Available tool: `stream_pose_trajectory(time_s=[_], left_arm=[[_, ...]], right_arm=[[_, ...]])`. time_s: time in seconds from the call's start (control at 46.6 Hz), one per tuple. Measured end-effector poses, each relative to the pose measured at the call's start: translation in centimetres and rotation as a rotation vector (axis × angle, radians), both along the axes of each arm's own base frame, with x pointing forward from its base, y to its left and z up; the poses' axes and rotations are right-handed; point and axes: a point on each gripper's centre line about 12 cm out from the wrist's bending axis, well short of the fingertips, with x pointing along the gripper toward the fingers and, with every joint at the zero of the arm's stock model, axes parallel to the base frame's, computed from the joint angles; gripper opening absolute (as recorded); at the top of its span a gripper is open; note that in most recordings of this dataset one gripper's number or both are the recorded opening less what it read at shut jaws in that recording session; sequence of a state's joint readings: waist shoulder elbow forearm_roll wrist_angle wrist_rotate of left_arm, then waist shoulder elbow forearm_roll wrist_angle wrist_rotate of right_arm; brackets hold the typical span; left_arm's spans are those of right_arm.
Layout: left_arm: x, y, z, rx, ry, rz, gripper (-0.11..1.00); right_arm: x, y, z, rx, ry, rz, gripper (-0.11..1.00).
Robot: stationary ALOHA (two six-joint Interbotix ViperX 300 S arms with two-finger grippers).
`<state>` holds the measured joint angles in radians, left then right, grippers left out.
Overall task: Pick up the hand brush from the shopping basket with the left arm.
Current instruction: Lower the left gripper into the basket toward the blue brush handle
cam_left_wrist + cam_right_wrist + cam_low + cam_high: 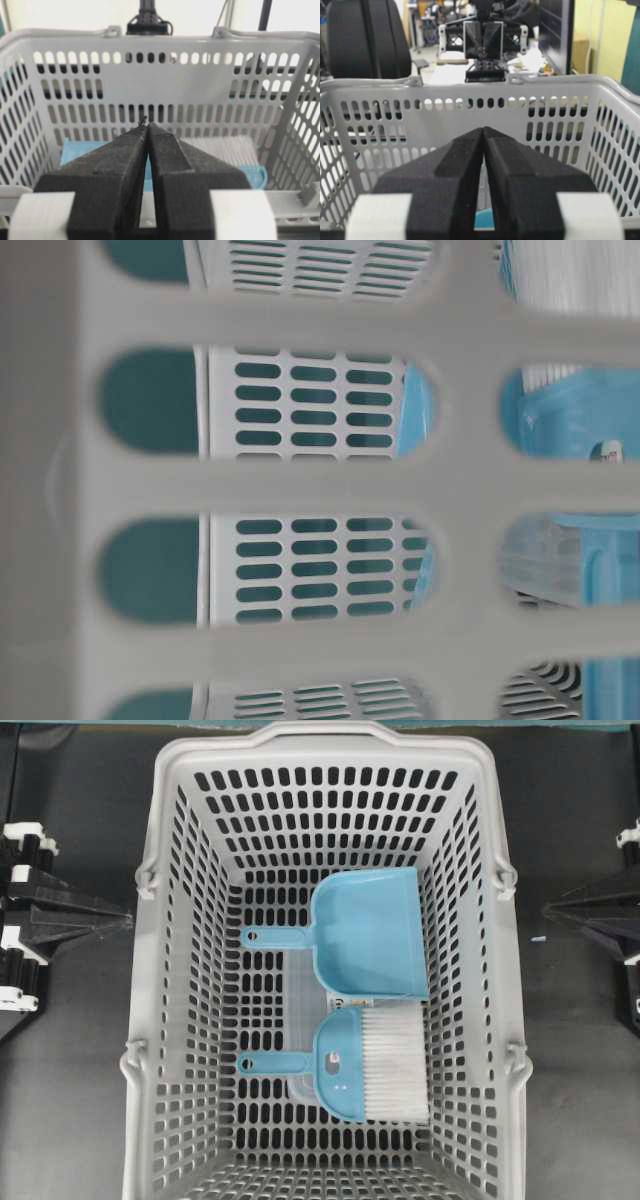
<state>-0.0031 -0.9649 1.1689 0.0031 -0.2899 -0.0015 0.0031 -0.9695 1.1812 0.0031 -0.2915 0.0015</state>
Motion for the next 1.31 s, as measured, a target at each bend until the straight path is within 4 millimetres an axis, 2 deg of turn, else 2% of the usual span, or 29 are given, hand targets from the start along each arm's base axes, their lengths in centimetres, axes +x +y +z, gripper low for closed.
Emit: stream_pose_trajectory(time_s=[0.086, 0.257, 0.429, 0.708, 0.858, 1.008, 1.072, 1.137, 1.308], left_arm=[[0.2, 0.0, 0.3, -0.005, 0.020, -0.004, 0.00], [2.0, -0.5, 3.4, -0.066, 0.125, -0.025, 0.00], [5.0, -1.5, 5.4, -0.091, 0.290, -0.049, 0.00], [11.5, -3.3, 5.7, -0.059, 0.656, -0.060, 0.00], [13.9, -4.2, 5.3, -0.043, 0.777, -0.066, 0.00], [15.3, -4.6, 4.6, -0.042, 0.873, -0.060, 0.00], [15.7, -4.6, 4.4, -0.046, 0.900, -0.054, 0.00], [16.0, -4.8, 4.0, -0.043, 0.927, -0.052, 0.00], [16.6, -5.2, 3.0, -0.037, 0.970, -0.056, 0.04]], right_arm=[[0.0, 0.0, -0.1, 0.003, 0.005, -0.002, 0.00], [0.1, 0.0, -0.5, 0.053, 0.042, 0.002, 0.00], [0.0, 0.2, -1.0, 0.097, 0.090, 0.014, 0.00], [-1.0, 0.4, -1.0, 0.101, 0.147, 0.020, 0.00], [-1.3, 0.3, -1.2, 0.103, 0.186, 0.013, 0.00], [-1.4, 0.3, -1.4, 0.103, 0.205, 0.012, 0.01], [-1.4, 0.3, -1.5, 0.101, 0.214, 0.012, 0.09], [-1.4, 0.3, -1.6, 0.099, 0.223, 0.012, 0.23], [-1.4, 0.3, -1.6, 0.095, 0.226, 0.012, 0.73]])
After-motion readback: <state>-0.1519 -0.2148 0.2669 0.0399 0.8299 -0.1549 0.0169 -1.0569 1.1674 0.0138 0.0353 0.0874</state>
